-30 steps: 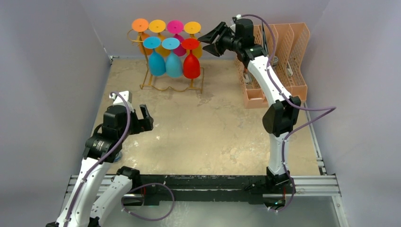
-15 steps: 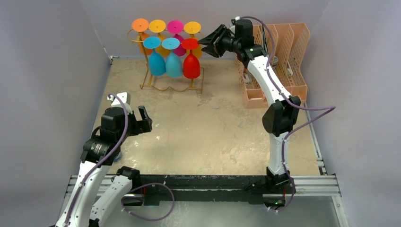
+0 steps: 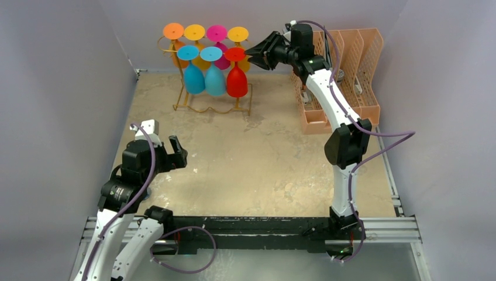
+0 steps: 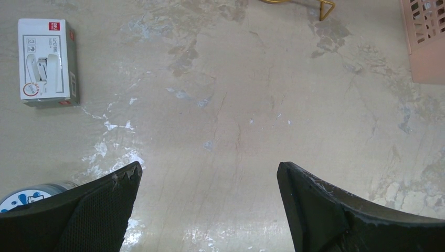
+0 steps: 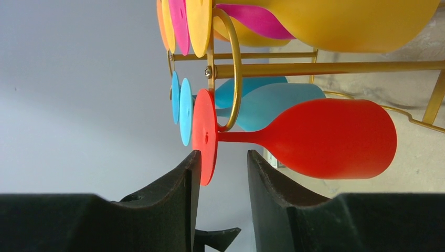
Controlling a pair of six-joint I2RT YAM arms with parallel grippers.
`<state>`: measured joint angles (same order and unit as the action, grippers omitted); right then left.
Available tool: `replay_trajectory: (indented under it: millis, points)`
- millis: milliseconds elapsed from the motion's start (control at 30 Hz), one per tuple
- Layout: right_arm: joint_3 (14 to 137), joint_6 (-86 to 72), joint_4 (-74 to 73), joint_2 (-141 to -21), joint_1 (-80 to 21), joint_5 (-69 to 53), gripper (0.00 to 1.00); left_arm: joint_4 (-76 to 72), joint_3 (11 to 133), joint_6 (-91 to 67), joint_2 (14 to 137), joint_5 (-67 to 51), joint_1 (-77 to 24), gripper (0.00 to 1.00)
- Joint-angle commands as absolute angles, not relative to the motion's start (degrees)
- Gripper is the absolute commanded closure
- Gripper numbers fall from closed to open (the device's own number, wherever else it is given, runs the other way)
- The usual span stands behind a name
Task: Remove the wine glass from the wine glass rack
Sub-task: Pick up the wine glass from the wine rack.
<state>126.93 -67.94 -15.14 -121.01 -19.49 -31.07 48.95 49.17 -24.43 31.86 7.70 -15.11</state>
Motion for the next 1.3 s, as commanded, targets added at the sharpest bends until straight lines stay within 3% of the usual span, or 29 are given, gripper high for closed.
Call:
replay_trajectory:
  millis: [0, 400, 633, 900, 1267]
  points:
    - [128.49, -69.66, -12.37, -119.33, -19.8, -32.49, 0.61, 47.86, 48.47, -24.35, 31.09, 7.99, -14.85, 0.0]
    - [129.74, -70.49, -12.8, -121.06, -21.11, -31.7, 0.7, 46.85, 48.09, -23.56, 31.13, 6.62, -14.85, 0.0]
    - [127.54, -71.51, -11.7, -119.86, -21.18, -30.99, 0.87, 46.68, 47.97, -23.55, 31.05, 6.47, -14.85, 0.0]
    - [124.44, -74.37, -9.31, -117.09, -21.4, -30.27, 0.99, 46.67, 47.96, -23.73, 31.2, 7.33, -14.85, 0.0]
    - [119.01, -77.87, -4.21, -114.3, -21.4, -30.99, 1.0, 46.8, 47.9, -23.99, 31.28, 7.48, -14.85, 0.0]
